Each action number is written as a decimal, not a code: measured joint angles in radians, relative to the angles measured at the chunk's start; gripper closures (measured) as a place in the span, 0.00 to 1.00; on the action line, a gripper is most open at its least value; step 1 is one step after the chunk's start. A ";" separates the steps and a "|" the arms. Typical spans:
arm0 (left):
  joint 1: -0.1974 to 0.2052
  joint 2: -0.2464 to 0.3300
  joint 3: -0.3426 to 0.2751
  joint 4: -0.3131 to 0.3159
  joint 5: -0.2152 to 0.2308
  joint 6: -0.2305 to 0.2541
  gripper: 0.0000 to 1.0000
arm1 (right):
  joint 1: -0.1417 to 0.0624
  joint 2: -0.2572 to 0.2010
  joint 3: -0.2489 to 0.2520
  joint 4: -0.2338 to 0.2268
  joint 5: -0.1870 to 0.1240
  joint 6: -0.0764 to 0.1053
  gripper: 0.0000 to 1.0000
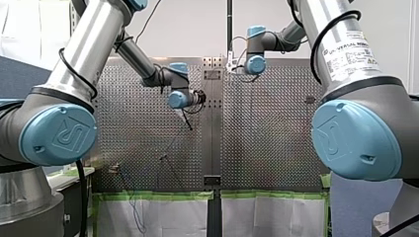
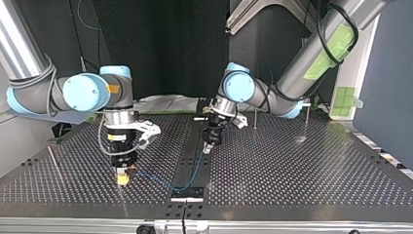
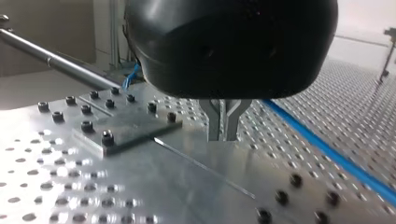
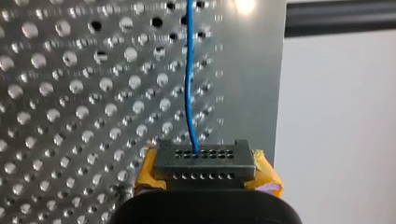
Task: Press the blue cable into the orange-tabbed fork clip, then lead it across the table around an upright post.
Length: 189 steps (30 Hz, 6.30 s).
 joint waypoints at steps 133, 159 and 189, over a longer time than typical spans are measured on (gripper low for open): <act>-0.023 -0.046 0.095 0.025 0.037 -0.090 1.00 | -0.118 0.098 0.092 0.039 0.055 -0.027 0.98; -0.015 -0.046 0.095 -0.104 -0.078 0.043 0.58 | -0.118 0.132 0.092 0.040 0.053 -0.033 0.98; -0.026 -0.102 0.095 -0.345 -0.166 0.113 0.05 | -0.118 0.132 0.092 0.040 0.053 -0.034 0.98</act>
